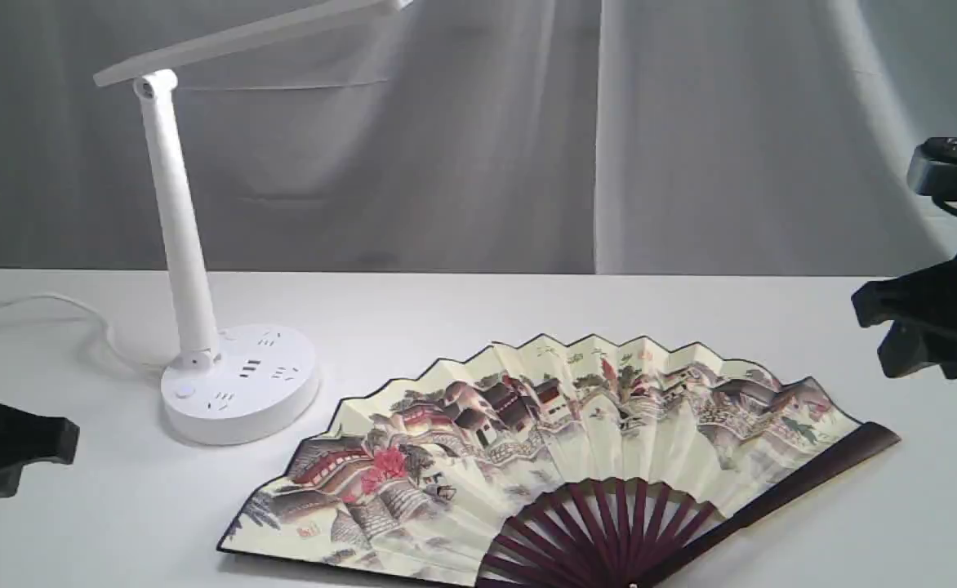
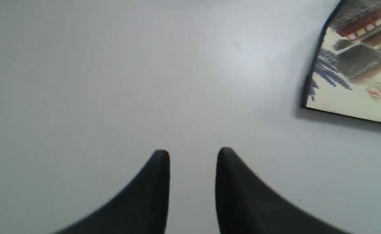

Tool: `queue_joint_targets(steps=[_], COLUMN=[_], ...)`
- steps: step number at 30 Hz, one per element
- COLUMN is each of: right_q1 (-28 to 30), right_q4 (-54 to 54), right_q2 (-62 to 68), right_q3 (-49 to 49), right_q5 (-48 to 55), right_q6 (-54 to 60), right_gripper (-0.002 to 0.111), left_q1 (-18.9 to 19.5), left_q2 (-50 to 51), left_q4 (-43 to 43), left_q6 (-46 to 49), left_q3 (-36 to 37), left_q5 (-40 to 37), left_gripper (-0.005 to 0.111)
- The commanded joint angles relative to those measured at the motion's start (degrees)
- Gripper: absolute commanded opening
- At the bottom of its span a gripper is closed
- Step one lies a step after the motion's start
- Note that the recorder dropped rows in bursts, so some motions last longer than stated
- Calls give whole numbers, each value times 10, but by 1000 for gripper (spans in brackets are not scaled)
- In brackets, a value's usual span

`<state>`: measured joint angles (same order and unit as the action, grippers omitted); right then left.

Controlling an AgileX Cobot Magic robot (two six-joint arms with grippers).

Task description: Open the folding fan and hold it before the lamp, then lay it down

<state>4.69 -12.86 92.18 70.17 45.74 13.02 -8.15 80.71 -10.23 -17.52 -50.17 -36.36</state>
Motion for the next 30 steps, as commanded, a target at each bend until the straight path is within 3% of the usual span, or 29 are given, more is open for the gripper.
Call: queue_joint_targets(steps=[1,5,11,23,30], right_q1=[1,21,35,35,69], right_q4=[14,-2,34,51,-67], right_q2=[-14,-17,-33,-79,-79], right_q3=[-17,-45,-97,-172,-172], right_q5=[8,10,8,-28,-14], right_q6=[-15,-31,-35,-35,57], right_gripper=[35,21,3,2,1], left_q1=[-3,-3,-3,-4,-4], left_q2=[-7,-7,-6,-6,-6], left_q4=[11,11,9,7,7], left_q6=[-29,-34,-34,-30,-30], left_q3=[-2,-2,-2,-2,-2], left_q5=[4,8,16,3,3], left_gripper=[11,0,0,0,0])
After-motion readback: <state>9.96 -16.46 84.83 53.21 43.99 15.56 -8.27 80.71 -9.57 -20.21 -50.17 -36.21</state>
